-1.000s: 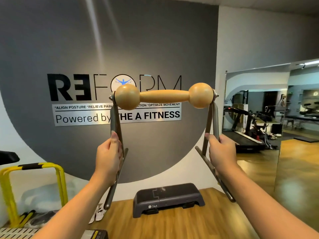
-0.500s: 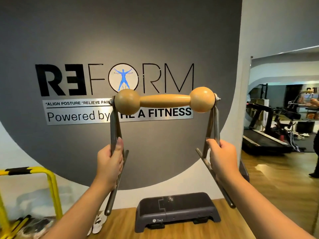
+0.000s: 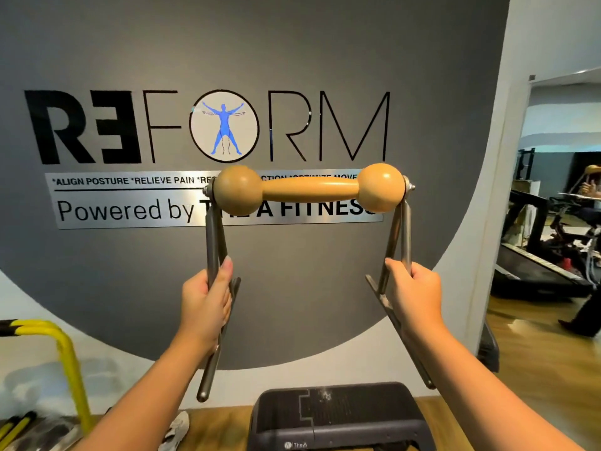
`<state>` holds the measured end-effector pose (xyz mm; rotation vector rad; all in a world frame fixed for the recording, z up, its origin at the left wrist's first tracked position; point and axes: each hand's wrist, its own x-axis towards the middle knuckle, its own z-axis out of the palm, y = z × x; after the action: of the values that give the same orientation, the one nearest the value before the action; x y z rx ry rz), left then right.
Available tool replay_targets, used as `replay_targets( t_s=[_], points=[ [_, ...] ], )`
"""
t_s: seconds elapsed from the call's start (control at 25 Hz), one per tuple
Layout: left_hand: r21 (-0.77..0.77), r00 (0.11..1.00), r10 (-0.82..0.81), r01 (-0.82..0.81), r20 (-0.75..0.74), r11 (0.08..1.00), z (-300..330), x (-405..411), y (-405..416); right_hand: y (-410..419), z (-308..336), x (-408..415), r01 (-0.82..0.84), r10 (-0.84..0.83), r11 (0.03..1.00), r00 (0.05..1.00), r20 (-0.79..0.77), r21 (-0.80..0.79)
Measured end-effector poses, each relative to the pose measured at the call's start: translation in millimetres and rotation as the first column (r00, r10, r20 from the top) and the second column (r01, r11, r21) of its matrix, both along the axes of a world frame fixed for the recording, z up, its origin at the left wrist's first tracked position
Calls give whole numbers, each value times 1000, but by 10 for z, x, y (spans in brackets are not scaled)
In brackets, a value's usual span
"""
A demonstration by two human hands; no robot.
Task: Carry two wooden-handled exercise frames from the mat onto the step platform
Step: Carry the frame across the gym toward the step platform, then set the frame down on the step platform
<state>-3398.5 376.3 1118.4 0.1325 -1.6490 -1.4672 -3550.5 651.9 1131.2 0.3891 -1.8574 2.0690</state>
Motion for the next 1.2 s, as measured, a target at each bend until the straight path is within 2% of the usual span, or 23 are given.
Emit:
replay_targets(
  t_s=[0.4, 0.72, 0.92, 1.2],
  points=[
    [52, 998, 0, -4, 71, 999, -433, -2073, -1250, -1213, -416, -1925, 20, -24, 999, 996, 82, 47],
    [85, 991, 52, -62, 125, 994, -1097, -3593, -1757, -1742, -1022, -3455, 29, -43, 995, 989, 143, 99],
    [37, 980, 122, -129, 155, 991, -1714, -4669, -1985, -1962, -1677, -4596, 60, -74, 995, 980, 183, 83],
    [29, 947, 210, -224, 243, 974, -2836, -5675, -2283, -2267, -2846, -5585, 65, -102, 989, 953, 286, 134]
  ],
)
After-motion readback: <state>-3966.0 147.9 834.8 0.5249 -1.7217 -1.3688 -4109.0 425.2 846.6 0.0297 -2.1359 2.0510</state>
